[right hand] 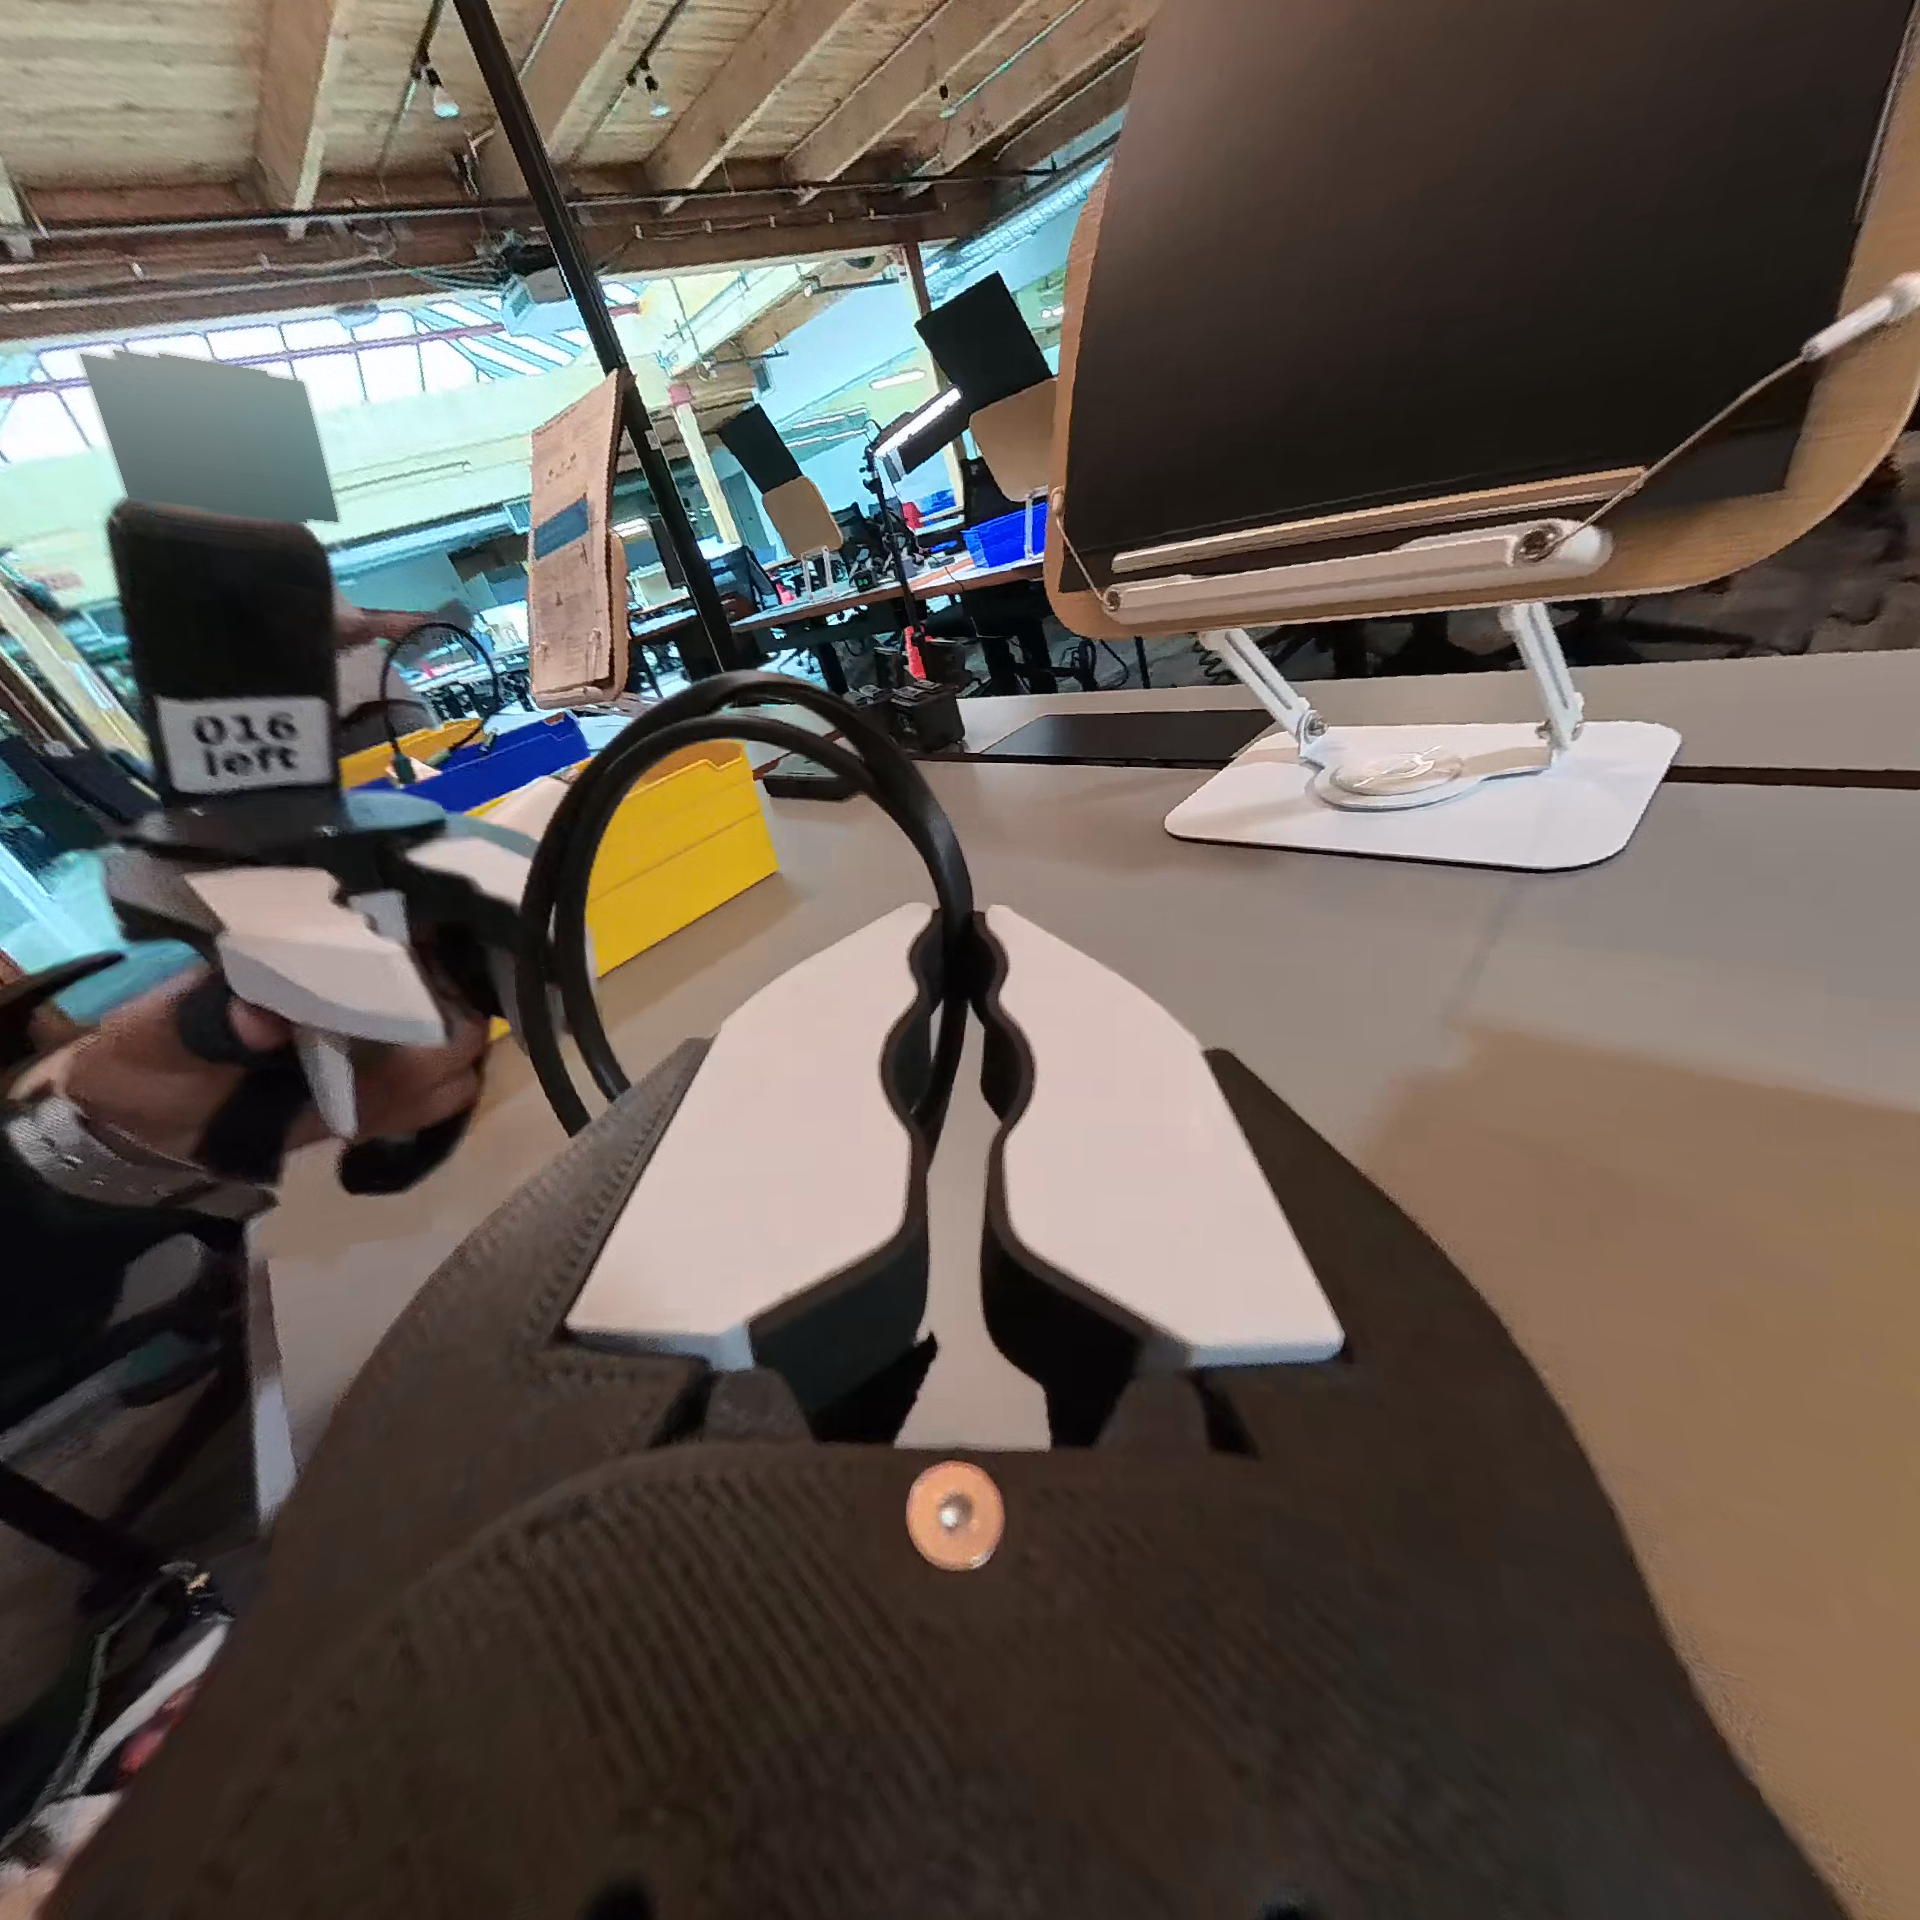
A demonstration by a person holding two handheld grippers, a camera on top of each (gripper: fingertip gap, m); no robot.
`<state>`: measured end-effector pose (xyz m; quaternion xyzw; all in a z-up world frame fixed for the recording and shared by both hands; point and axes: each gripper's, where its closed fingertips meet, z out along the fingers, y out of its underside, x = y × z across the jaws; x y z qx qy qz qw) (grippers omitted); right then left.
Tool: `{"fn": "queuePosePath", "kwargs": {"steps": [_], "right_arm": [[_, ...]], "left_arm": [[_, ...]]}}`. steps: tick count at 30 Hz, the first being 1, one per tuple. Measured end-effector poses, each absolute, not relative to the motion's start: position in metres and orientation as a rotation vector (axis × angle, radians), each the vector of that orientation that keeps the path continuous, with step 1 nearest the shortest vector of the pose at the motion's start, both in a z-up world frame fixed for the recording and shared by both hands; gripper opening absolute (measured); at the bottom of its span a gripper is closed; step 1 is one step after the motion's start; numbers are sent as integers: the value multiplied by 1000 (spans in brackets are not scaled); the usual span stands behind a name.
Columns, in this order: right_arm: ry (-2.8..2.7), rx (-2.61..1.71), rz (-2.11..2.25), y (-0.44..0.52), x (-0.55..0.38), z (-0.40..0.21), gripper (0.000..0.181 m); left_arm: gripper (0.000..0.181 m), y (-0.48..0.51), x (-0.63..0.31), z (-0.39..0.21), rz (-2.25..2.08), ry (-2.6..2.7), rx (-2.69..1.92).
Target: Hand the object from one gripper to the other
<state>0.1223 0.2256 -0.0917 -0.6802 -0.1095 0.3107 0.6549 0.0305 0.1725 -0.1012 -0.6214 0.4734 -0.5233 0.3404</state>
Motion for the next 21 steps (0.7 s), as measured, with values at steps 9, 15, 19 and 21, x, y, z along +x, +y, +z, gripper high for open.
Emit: {"fn": "queuePosePath", "kwargs": {"steps": [9, 15, 19, 21], "right_arm": [[-248, -1471, 904, 218, 109, -85, 4], [-280, -1456, 988, 213, 97, -85, 4], [-276, -1454, 1024, 212, 94, -85, 4], [-279, -1452, 1023, 211, 94, -85, 4]], "left_arm": [[27, 161, 44, -130, -1292, 1335, -1503], [33, 154, 43, -108, -1224, 1318, -1286], [39, 154, 42, -108, -1193, 1333, -1276], [53, 158, 44, -116, -1197, 1333, -1339]]}}
